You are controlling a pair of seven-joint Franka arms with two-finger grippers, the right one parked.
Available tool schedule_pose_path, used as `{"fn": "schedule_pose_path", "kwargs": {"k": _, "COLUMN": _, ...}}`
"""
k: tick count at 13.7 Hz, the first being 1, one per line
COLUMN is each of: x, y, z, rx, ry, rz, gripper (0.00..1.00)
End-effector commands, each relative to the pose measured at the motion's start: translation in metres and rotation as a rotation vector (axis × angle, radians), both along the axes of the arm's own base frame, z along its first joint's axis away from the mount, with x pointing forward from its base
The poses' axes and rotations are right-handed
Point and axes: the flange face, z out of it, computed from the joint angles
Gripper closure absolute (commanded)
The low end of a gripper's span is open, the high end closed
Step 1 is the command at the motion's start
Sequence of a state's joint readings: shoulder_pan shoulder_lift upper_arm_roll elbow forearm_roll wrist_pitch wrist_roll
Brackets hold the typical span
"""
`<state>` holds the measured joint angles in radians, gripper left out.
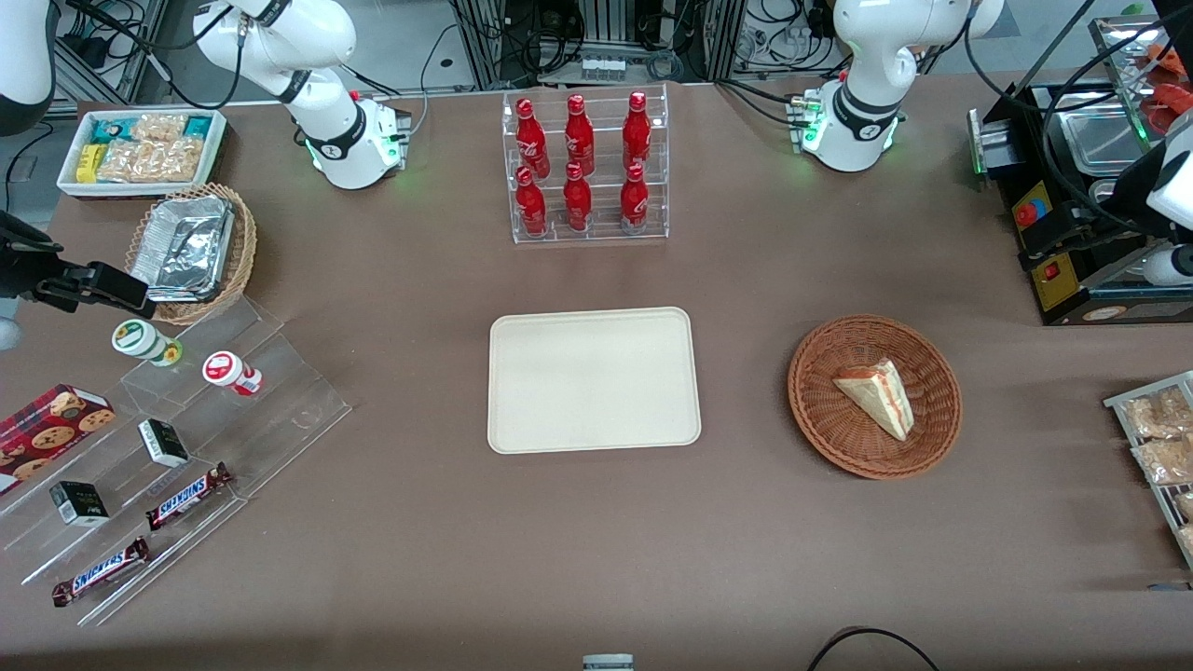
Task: Place sandwich from basket to tray
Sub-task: 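Move the left gripper toward the wicker basket holding the sandwich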
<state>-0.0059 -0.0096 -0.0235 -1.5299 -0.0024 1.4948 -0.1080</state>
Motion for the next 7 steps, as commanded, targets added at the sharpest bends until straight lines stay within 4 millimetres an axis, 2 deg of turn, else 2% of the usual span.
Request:
{"fn": "schedule_pose_path", "kwargs": {"k": 1, "x": -0.001, "y": -0.002, "z": 0.002, "rx": -0.002, "ry": 0.004, "rz": -0.071, "gripper": 0.0}}
{"fn": "schedule_pose_path", "kwargs": {"k": 4, "x": 0.01, "y": -0.001, "z": -0.01, "rx": 0.008, "ry": 0.005, "rz": -0.061, "gripper": 0.0}}
{"fn": "schedule_pose_path", "kwargs": {"k": 7, "x": 0.03, "y": -0.004, "z": -0.043, "rx": 0.009, "ry": 0.026, "rz": -0.019, "gripper": 0.0}}
